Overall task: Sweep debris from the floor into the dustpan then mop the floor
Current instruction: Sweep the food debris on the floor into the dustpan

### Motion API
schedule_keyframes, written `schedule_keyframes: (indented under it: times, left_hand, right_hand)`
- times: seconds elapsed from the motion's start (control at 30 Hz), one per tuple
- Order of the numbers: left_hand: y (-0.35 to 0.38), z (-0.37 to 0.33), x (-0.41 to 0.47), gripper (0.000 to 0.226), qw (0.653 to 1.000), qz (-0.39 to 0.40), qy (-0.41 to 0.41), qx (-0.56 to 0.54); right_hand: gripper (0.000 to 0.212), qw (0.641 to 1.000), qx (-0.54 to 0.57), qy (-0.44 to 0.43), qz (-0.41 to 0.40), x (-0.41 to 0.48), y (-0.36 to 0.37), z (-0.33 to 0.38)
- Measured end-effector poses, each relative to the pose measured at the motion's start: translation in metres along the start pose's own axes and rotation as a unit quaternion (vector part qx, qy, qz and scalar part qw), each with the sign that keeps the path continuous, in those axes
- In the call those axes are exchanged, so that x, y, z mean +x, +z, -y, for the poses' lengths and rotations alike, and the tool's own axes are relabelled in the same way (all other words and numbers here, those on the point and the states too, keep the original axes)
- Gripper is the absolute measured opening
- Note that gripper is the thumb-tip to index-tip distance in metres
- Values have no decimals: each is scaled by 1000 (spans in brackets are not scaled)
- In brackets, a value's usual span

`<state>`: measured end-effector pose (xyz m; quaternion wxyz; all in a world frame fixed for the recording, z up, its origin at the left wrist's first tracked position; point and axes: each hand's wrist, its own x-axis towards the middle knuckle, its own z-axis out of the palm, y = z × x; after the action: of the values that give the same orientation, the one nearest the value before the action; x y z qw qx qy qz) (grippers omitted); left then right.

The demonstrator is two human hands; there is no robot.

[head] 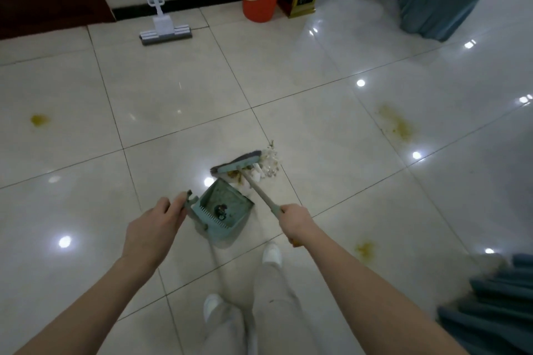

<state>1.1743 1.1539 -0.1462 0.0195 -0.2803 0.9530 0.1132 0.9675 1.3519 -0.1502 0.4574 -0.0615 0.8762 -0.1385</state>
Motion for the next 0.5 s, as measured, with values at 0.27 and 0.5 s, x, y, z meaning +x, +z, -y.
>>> schedule_keyframes:
  times: [0.27,0.5]
  left_hand:
    - [-3,6,-12,33,1000,1,3,-1]
    - [1,-10,-21,29,999,7,-45,-14]
  right_hand:
    - [23,985,-131,-14,-111,2,-68,-24]
    - [33,989,-64,20,-134,35,-121,-32]
